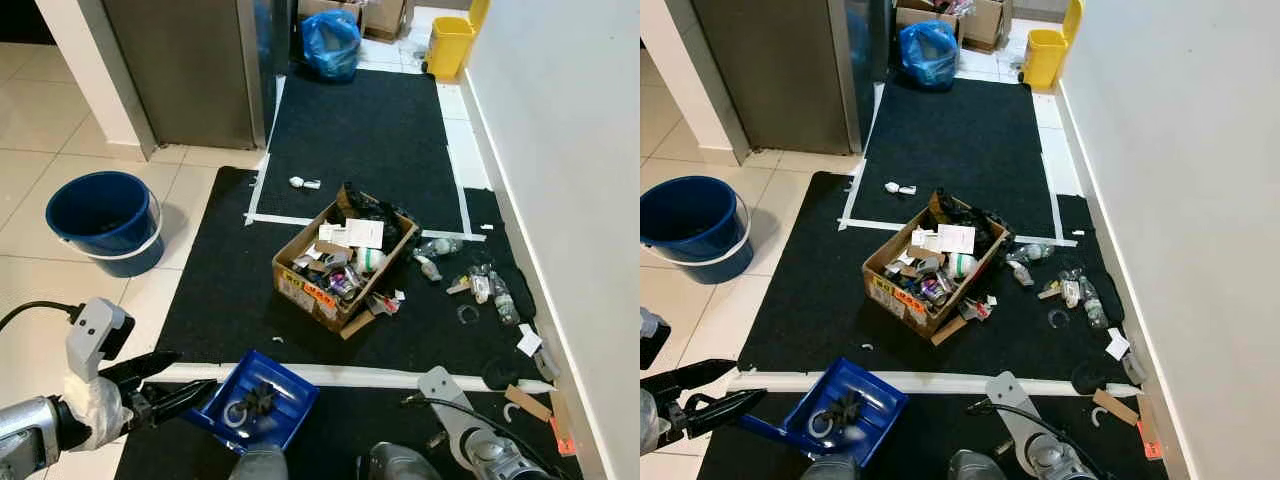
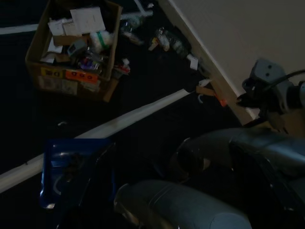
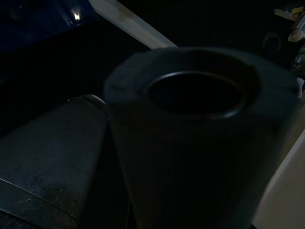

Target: Sweep floor

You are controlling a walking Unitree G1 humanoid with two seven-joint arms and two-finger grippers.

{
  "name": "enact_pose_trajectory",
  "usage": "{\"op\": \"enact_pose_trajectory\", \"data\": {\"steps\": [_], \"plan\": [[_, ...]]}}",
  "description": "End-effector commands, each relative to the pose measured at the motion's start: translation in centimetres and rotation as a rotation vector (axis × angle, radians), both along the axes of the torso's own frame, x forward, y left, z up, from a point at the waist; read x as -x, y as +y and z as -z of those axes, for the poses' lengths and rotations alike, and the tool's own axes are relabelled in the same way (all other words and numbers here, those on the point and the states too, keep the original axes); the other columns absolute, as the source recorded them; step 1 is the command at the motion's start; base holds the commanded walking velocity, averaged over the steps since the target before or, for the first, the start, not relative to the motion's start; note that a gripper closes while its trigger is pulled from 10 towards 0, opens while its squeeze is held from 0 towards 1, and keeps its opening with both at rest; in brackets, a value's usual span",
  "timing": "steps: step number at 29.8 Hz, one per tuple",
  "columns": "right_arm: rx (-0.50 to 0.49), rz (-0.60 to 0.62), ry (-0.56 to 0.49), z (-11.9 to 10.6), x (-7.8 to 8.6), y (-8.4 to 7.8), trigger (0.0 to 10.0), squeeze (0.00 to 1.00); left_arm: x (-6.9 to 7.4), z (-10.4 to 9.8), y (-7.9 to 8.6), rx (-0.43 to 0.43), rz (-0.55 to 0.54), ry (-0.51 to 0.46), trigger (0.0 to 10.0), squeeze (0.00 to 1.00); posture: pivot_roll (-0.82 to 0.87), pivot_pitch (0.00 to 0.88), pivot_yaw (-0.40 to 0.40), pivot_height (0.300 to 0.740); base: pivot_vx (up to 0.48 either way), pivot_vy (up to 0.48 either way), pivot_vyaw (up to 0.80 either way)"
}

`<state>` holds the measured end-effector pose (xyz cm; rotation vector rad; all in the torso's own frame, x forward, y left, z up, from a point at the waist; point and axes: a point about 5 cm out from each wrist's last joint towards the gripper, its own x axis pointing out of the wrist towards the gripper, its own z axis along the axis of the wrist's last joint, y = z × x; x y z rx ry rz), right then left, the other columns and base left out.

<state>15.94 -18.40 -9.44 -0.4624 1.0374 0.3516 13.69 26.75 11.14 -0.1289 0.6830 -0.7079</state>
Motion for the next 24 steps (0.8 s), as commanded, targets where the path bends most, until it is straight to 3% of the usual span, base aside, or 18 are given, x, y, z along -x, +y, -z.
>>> {"op": "enact_pose_trajectory", "data": {"steps": [1,5,24], "plan": [[0.037,-0.007,0.049,0.3,0.8,-0.7,10.0,0.00,0.1,-0.1,-0.1,-0.049,0.030,0.025,10.0,1.00,0.30,0.020,-0.082,0.740,0.000,0.000,0.00],[0.038,-0.007,0.052,0.3,0.9,-0.7,10.0,0.00,0.3,0.2,-0.1,-0.082,0.039,0.048,10.0,1.00,0.30,0.025,-0.081,0.740,0.000,0.000,0.00],[0.039,-0.003,0.048,0.3,0.8,-0.9,10.0,0.00,-0.2,3.1,-1.8,-0.085,0.039,0.064,10.0,1.00,0.29,0.017,-0.078,0.740,0.000,0.000,0.00]]}}
